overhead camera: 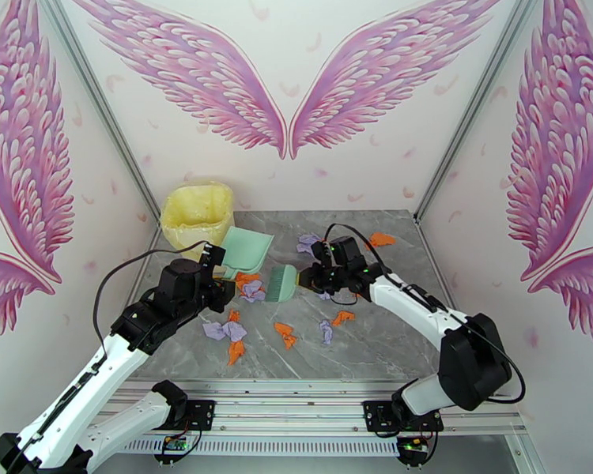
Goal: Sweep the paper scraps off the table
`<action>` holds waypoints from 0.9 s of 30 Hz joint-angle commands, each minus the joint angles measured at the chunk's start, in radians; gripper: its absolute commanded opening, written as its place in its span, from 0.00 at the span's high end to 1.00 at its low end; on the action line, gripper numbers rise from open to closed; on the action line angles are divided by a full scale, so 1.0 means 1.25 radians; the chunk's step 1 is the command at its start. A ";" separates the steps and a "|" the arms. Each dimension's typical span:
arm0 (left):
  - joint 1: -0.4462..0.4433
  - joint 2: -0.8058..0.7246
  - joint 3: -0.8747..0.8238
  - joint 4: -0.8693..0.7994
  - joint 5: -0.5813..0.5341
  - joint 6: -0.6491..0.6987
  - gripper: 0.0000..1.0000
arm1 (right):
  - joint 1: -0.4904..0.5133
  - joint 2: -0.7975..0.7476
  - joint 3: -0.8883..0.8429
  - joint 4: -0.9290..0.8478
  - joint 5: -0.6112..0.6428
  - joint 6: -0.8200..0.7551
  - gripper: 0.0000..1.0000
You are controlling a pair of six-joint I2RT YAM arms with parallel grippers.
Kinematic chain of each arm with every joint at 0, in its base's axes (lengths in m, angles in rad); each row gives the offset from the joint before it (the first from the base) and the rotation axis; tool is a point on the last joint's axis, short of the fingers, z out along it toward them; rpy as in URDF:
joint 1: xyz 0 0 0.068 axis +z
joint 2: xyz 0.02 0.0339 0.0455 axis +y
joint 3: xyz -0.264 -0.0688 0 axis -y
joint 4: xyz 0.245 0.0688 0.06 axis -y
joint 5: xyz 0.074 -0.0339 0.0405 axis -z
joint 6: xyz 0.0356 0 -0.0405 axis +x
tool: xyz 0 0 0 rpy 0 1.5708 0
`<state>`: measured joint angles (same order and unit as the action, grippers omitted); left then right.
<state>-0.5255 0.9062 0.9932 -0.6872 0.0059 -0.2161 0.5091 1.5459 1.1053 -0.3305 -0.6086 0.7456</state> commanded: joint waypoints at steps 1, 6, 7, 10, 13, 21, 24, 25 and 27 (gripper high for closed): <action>0.000 -0.006 -0.013 -0.004 -0.005 0.004 1.00 | 0.032 0.086 0.041 0.112 -0.002 0.074 1.00; -0.002 -0.013 -0.015 -0.007 -0.005 0.001 1.00 | 0.067 0.197 0.100 0.214 -0.012 0.148 1.00; -0.003 -0.012 -0.016 -0.006 -0.005 0.001 1.00 | 0.072 0.217 0.110 0.236 -0.020 0.164 1.00; -0.004 -0.012 -0.018 -0.005 -0.008 0.001 1.00 | 0.083 0.265 0.128 0.291 -0.033 0.203 1.00; -0.004 -0.012 -0.018 -0.001 -0.008 0.003 1.00 | 0.089 0.308 0.150 0.301 -0.033 0.211 1.00; -0.005 -0.005 -0.017 0.001 -0.007 0.006 1.00 | 0.089 0.420 0.164 0.278 -0.029 0.190 1.00; -0.004 -0.005 -0.018 0.001 -0.006 0.006 1.00 | 0.083 0.428 0.144 0.268 -0.027 0.173 1.00; -0.004 -0.005 -0.018 0.001 -0.005 0.006 1.00 | 0.077 0.423 0.132 0.263 -0.027 0.166 1.00; -0.005 -0.005 -0.019 0.002 -0.006 0.006 1.00 | 0.063 0.405 0.102 0.258 -0.025 0.153 1.00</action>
<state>-0.5266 0.9051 0.9817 -0.6910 0.0036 -0.2161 0.6067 2.0613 1.2865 0.0319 -0.6506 0.9699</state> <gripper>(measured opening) 0.294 0.140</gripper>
